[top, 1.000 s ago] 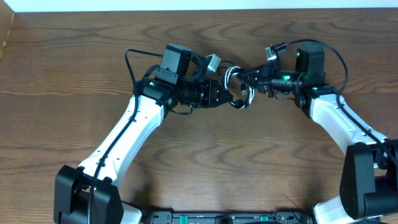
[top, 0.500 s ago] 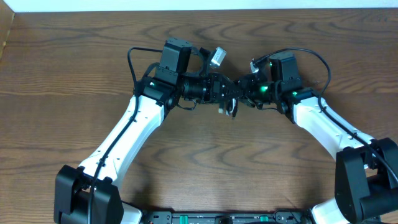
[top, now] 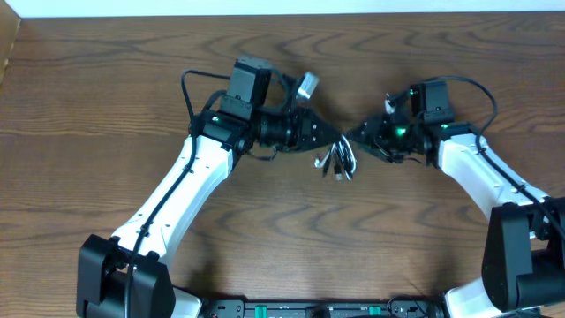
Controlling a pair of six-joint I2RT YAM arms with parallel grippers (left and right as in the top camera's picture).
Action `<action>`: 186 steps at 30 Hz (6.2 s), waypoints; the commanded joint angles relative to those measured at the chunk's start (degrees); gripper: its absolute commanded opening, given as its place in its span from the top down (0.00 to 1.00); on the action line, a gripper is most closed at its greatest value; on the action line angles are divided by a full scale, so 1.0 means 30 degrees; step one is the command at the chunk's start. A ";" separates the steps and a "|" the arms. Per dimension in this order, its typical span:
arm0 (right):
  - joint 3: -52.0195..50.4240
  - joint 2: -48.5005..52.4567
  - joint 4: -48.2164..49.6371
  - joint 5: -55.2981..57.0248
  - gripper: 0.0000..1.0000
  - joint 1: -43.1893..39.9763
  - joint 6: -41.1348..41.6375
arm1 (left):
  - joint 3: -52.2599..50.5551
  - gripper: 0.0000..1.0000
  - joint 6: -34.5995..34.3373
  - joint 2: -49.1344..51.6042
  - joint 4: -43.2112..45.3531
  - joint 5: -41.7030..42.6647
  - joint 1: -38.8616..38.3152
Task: Untangle cables
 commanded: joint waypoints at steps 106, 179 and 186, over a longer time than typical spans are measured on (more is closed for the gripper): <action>0.0219 -0.3206 0.0780 -0.0991 0.44 0.2040 -0.7169 | 0.0175 0.93 -0.0328 -0.1005 0.1974 0.0109 0.1064; 0.0211 0.1013 1.2101 -0.3264 0.20 0.2557 -0.2157 | 0.0168 0.93 -2.4414 -0.1035 0.9792 -0.1377 0.2528; 0.0211 0.1013 0.8969 -0.4153 0.27 0.1851 -0.3555 | 0.0168 0.92 -2.3467 -0.1035 0.9792 -0.1377 0.2528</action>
